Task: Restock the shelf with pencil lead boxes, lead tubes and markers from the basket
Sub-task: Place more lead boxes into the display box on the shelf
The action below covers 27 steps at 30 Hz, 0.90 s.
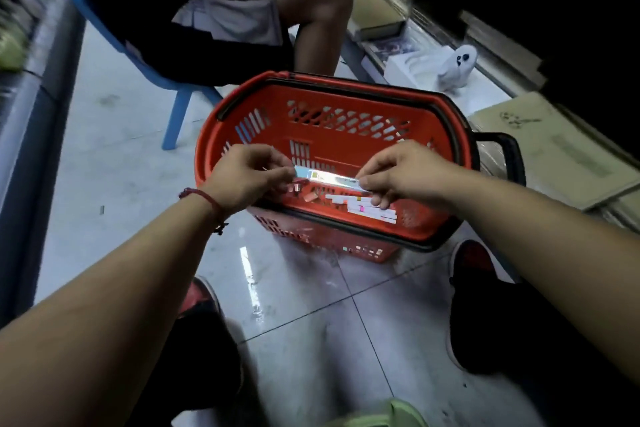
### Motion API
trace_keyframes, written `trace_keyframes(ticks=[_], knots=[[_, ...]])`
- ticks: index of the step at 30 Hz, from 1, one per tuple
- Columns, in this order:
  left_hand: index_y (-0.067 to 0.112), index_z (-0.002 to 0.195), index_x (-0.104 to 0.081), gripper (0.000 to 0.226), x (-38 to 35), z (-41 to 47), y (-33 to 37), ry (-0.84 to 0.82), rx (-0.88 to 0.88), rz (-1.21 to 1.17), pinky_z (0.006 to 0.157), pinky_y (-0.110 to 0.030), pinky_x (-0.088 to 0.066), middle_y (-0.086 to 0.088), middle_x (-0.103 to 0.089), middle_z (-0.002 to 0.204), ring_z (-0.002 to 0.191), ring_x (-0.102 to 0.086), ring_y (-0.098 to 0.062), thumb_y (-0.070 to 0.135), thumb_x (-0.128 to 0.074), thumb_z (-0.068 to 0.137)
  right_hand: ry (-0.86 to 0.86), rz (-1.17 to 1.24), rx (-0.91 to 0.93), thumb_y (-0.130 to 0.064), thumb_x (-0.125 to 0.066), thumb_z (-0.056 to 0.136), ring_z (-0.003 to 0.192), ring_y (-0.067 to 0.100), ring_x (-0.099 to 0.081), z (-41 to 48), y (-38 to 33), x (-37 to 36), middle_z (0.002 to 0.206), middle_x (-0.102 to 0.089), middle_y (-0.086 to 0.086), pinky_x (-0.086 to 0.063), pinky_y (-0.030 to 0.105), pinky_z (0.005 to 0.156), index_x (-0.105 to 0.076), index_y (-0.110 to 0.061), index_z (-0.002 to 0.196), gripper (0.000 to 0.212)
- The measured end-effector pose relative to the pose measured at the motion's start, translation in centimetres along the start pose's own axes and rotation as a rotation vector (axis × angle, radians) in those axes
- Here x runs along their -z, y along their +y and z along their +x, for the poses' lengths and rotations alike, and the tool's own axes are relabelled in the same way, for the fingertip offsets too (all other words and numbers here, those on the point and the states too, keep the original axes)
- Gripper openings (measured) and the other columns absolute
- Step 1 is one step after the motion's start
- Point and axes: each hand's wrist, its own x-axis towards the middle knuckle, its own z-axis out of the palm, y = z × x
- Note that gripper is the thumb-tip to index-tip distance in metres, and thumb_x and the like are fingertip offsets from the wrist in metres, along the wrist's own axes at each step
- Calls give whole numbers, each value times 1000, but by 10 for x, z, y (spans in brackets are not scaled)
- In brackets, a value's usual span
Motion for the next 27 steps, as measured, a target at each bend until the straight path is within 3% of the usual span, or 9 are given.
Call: trace_keyframes(ticks=[3,5,7,9,13,16,19,23,27], knots=[[29,115,-67,48,-5,28,-6,-283,-80,548,82,-25,-51,11,-67,108,97,-64,-10,62,-72,80,110,-81,-73,4,-66,92,58,25,-61,34,23,14,67,-64,19,-55,31,55,-69,5,89,4],[31,125,-63,67,-6,31,-14,-472,-16,603,89,-23,-48,12,-65,118,103,-62,-8,72,-71,73,119,-123,-145,6,-64,91,54,23,-60,48,39,13,68,-63,19,-53,31,51,-67,5,85,7],[36,130,-61,75,-7,26,-20,-521,-16,555,96,-25,-49,13,-65,123,106,-62,-6,76,-72,68,109,-151,-197,9,-62,90,53,23,-59,57,50,8,70,-62,21,-54,32,51,-65,6,81,10],[45,133,-54,81,-8,20,-23,-554,-108,701,100,-33,-49,16,-63,124,108,-62,-9,83,-70,64,105,-173,-227,12,-61,89,51,23,-58,60,58,0,68,-62,19,-53,31,48,-63,7,78,13],[41,139,-51,60,-26,-1,-28,-427,-341,919,94,-36,-52,6,-66,125,110,-64,-20,49,-74,84,107,-195,-236,13,-62,88,50,22,-58,48,65,-10,64,-61,12,-51,28,44,-65,8,83,7],[34,138,-58,50,-40,-21,-30,-338,-411,889,90,-36,-53,-1,-71,121,105,-67,-26,31,-69,89,101,-259,-207,7,-65,87,59,21,-63,33,68,-12,73,-70,13,-56,33,61,-71,6,83,8],[35,134,-62,47,-49,-48,-32,-307,-408,866,85,-35,-54,-1,-74,115,100,-69,-26,31,-70,88,74,-365,-195,3,-69,86,62,15,-62,15,70,-18,78,-73,11,-56,35,72,-75,4,87,7],[41,130,-63,49,-48,-92,-43,-283,-396,880,82,-32,-52,3,-75,107,97,-70,-25,39,-73,82,-2,-370,-228,14,-58,88,34,8,-54,-7,72,-28,41,-59,-3,-49,28,51,-69,14,92,12],[41,131,-62,56,-42,-126,-53,-313,-353,871,82,-32,-52,2,-75,108,98,-70,-25,52,-76,78,-105,-444,-235,16,-58,88,30,6,-52,-19,74,-41,36,-55,-4,-47,24,45,-67,9,84,12]])
